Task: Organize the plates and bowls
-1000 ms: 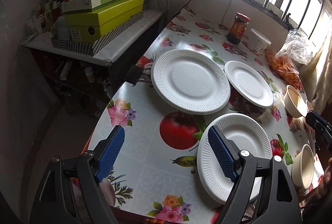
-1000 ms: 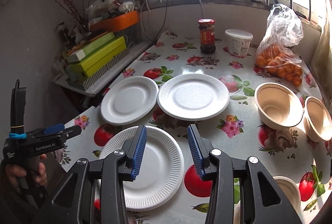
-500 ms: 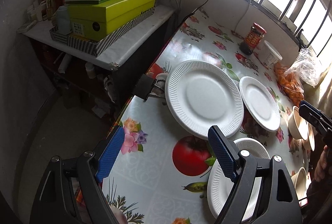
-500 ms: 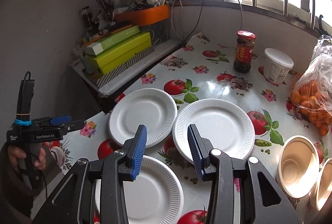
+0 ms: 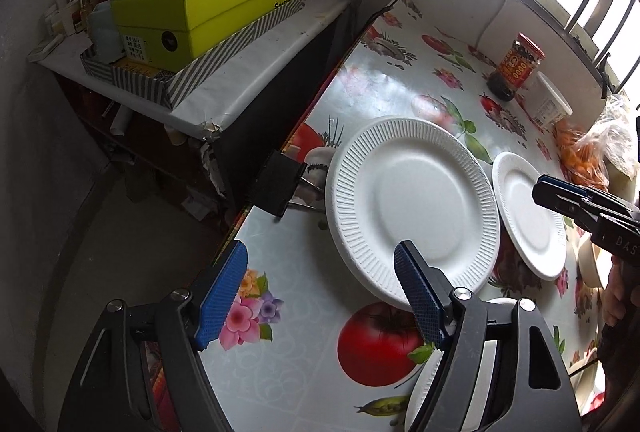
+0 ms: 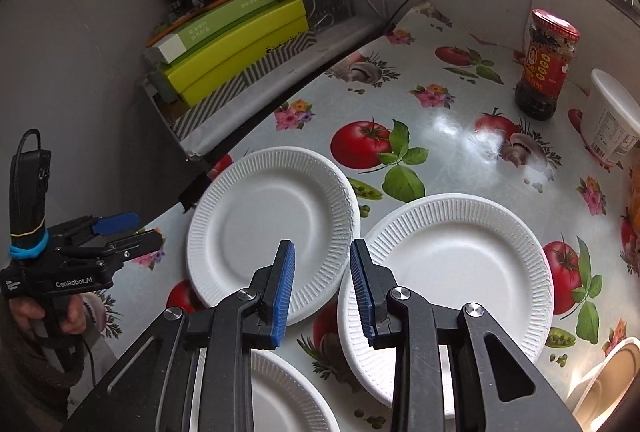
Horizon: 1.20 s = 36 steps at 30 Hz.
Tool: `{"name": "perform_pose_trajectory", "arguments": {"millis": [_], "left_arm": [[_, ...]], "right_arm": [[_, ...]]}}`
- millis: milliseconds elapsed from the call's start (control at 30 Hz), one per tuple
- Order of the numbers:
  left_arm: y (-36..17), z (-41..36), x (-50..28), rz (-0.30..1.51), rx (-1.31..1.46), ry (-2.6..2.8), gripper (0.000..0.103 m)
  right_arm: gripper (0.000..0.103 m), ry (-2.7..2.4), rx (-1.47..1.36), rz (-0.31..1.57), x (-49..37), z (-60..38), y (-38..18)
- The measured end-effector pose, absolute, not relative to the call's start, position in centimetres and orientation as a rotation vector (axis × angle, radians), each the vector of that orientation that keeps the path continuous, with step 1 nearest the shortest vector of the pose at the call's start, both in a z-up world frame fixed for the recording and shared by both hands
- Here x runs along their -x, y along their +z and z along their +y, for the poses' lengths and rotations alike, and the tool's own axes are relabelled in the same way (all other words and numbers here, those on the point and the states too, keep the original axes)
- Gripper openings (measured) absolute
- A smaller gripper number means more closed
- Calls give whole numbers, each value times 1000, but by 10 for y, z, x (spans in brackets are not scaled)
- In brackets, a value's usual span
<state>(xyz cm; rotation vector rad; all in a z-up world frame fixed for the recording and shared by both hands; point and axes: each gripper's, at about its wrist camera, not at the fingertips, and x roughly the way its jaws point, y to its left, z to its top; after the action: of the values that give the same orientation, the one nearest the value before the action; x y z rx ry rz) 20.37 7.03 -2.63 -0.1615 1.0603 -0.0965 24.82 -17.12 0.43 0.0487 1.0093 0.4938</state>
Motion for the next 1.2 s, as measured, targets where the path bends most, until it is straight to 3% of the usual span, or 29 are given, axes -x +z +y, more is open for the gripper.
{"name": "perform_pose_trajectory", "arguments": {"millis": [533,1200], "left_arm": [[-63,70,-234,1161,253,-97,76],[-63,66,-233,1151,259,-107,76]], "right_arm": [[28,532,-131,1108,-300,-165,-31],[28,500,-141,1138,-306,-166,-53]]}}
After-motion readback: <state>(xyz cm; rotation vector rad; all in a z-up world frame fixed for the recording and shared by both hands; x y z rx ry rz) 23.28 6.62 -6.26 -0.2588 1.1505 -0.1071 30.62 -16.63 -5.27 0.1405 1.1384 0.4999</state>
